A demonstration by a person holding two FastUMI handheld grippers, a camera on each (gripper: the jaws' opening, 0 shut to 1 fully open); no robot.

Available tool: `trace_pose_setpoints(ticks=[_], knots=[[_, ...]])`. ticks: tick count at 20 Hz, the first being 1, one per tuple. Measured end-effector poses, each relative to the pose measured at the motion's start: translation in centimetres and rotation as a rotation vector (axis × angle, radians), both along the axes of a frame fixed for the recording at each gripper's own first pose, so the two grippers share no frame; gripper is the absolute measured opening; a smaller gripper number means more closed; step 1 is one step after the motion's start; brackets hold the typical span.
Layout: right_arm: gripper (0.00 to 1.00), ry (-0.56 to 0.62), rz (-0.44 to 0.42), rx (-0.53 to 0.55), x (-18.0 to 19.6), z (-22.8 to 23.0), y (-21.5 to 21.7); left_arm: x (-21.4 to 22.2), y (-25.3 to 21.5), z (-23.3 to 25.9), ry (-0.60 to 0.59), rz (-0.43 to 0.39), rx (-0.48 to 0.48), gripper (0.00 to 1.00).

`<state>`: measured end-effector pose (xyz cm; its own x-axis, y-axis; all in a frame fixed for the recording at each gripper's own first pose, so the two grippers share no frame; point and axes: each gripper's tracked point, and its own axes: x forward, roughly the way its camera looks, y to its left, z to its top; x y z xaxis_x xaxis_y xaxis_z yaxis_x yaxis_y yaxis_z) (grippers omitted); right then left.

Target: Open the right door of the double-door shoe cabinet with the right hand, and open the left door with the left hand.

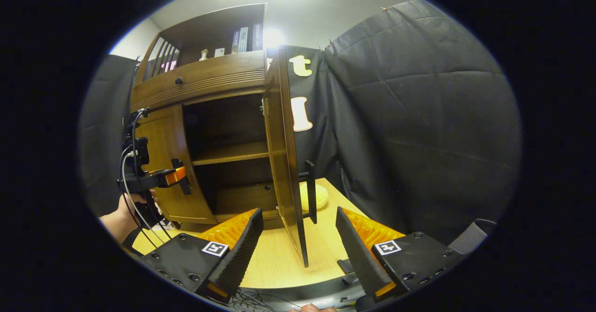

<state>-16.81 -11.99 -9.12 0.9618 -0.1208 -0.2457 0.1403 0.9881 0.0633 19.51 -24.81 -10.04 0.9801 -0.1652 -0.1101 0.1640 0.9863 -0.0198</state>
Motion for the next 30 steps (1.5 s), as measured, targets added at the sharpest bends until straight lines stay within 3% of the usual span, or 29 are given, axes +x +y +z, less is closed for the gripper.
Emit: trace_pose_setpoints(ticks=[5, 7, 8, 11, 16, 18, 20, 21, 30], knots=[[0.93, 0.002, -0.046, -0.025, -0.7, 0.6, 0.3, 2.0, -0.3, -0.9, 0.000, -0.008, -0.035, 0.92], [0.98, 0.007, -0.051, -0.029, -0.7, 0.5, 0.8, 2.6, -0.2, -1.4, 0.006, 0.021, -0.054, 0.68], [0.93, 0.006, -0.052, -0.032, -0.7, 0.5, 1.1, 2.7, -0.7, -1.6, 0.013, 0.007, -0.071, 0.55], [0.93, 0.005, -0.052, -0.048, -0.6, 0.5, 1.8, 2.7, -0.5, -1.4, 0.016, 0.016, -0.090, 0.55], [0.93, 0.010, -0.043, -0.030, -0.6, 0.0, 3.0, 3.0, -0.5, -1.6, -0.023, -0.001, -0.025, 0.27], [0.93, 0.006, -0.037, -0.031, -0.6, -0.1, 3.4, 3.1, -0.7, -1.7, -0.013, -0.009, -0.041, 0.17], [0.98, -0.006, -0.038, -0.038, -0.7, 0.3, 3.6, 2.9, -0.8, -1.8, -0.009, -0.021, -0.058, 0.17], [0.93, -0.008, -0.039, -0.037, -0.8, 0.3, 3.6, 2.9, -0.8, -1.8, -0.011, -0.025, -0.049, 0.17], [0.93, -0.005, -0.037, -0.010, -1.9, -0.6, 4.1, -0.1, -0.2, -1.7, -0.031, -0.081, -0.056, 0.17]])
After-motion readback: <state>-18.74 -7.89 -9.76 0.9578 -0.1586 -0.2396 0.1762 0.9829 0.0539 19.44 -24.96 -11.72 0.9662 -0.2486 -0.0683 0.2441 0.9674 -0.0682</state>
